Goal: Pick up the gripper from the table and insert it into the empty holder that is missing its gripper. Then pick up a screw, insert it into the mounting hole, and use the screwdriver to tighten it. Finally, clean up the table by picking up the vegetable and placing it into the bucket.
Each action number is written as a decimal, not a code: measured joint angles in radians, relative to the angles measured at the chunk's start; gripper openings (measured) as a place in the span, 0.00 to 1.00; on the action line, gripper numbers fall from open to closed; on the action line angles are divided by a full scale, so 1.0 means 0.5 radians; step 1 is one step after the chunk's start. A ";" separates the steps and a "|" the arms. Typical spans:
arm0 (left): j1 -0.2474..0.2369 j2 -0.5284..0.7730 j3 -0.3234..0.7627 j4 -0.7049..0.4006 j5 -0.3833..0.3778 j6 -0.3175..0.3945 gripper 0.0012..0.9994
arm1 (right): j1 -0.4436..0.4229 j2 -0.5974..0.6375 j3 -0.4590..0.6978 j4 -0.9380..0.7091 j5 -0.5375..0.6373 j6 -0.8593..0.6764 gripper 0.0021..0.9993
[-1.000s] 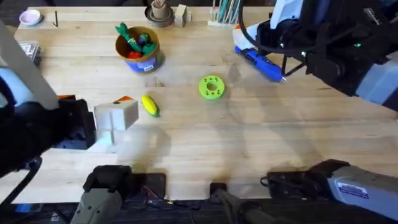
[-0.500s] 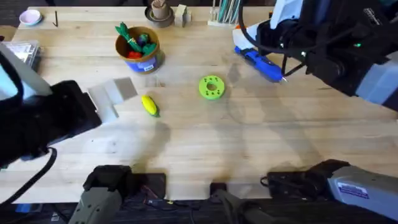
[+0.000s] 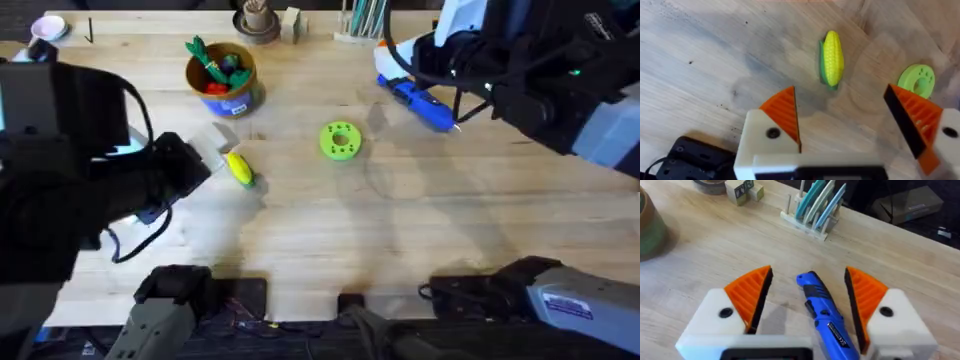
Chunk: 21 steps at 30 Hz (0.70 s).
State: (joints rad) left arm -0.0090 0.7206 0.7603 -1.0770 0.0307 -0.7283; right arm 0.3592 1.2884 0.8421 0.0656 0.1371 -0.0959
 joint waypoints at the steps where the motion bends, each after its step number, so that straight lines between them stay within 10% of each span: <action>1: 0.000 0.029 -0.018 0.035 0.003 -0.010 1.00 | 0.000 0.001 0.000 0.000 0.000 0.001 0.91; 21: -0.147 0.901 -0.032 0.583 0.059 -0.029 1.00 | 0.000 0.000 0.000 0.000 0.000 0.001 0.91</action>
State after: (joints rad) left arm -0.0825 1.1709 0.7444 -0.7853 0.0601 -0.7425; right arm 0.3592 1.2884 0.8421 0.0654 0.1371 -0.0956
